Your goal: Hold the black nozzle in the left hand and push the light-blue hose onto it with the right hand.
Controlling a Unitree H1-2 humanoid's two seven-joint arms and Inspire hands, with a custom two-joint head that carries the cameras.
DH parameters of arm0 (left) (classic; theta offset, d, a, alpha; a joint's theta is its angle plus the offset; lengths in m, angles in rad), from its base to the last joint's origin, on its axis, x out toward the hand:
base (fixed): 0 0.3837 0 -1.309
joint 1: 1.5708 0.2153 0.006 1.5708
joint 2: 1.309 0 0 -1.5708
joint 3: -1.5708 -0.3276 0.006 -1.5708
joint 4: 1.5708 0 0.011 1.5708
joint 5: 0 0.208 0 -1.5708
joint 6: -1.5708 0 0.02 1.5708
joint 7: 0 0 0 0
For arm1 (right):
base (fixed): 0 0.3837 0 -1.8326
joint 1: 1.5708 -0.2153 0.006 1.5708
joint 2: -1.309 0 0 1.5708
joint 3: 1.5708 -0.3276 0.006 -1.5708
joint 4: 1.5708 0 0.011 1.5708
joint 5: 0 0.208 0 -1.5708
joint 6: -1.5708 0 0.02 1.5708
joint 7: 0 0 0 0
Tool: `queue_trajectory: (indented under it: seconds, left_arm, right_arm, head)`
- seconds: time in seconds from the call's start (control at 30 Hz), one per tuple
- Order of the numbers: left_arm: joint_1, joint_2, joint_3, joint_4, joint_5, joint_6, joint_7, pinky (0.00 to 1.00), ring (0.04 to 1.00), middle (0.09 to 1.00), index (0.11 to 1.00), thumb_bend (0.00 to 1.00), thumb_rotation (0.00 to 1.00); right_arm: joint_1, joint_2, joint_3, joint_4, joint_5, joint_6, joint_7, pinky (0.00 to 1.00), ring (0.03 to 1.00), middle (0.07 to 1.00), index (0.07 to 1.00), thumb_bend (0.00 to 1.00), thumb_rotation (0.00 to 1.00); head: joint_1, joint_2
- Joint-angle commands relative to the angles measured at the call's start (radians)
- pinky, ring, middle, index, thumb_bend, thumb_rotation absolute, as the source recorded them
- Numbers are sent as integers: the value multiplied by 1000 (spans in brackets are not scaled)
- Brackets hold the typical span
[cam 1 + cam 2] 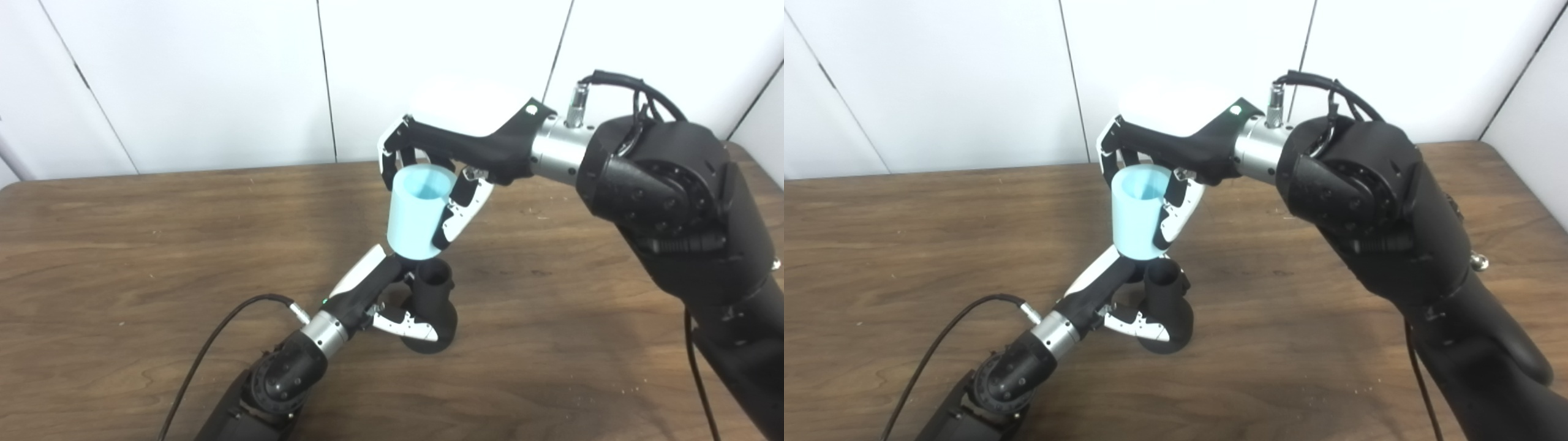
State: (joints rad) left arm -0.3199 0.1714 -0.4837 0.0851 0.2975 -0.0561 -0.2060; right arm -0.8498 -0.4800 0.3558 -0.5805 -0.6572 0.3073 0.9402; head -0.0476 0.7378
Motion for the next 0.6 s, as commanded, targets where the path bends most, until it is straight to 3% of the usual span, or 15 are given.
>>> queue_trajectory:
  seconds: [0.0, 0.3, 0.57]
  left_arm:
    - [36, 46, -27, 72, 93, 25, -24, 791, 649, 534, 463, 516, 0]
    - [13, 84, -69, 132, 195, -132, 19, 736, 640, 534, 464, 516, 0]
    - [15, 75, -60, 134, 179, -132, 13, 708, 645, 528, 468, 517, 0]
  right_arm:
    - [-35, -19, -27, -28, -12, -10, -9, 220, 279, 443, 520, 523, 0]
    - [-37, -14, -36, -28, 2, -1, -4, 216, 278, 435, 524, 522, 0]
    - [-46, -28, -28, -25, 2, 11, 40, 202, 263, 421, 523, 521, 0]
  head:
    - [-1, 2]
    - [-1, 1]
    - [-1, 1]
